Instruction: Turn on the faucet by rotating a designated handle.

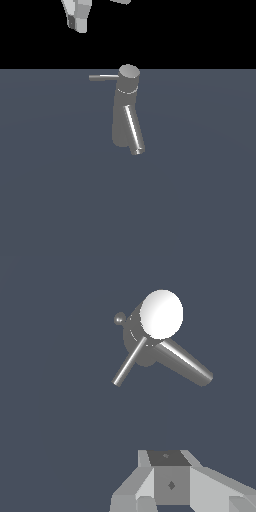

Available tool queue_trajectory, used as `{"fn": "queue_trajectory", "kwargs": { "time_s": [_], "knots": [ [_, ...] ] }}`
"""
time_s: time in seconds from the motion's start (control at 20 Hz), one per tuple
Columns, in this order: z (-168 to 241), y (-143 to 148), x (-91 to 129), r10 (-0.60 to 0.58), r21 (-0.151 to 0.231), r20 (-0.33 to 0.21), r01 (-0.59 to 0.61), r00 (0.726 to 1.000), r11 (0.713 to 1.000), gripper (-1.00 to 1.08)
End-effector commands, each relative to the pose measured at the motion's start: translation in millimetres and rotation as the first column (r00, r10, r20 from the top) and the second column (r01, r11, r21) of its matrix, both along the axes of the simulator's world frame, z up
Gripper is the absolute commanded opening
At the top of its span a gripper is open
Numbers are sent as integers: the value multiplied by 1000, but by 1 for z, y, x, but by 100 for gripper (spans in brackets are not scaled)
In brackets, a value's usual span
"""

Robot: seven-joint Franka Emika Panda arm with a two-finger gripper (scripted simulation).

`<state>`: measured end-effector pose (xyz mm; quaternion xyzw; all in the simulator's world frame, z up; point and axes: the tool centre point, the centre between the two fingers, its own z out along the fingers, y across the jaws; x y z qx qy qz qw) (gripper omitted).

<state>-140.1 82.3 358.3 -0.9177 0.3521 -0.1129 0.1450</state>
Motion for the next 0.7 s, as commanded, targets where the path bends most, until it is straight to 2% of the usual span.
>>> {"fn": "queue_trajectory", "kwargs": {
  "time_s": [0.0,0.35,0.65],
  "knots": [
    [-8,3,11,-55,22,14,55,998,998,-100],
    [-28,10,45,-206,86,47,202,977,976,-100],
    [-44,12,77,-338,146,68,326,939,934,-100]
  ]
}}
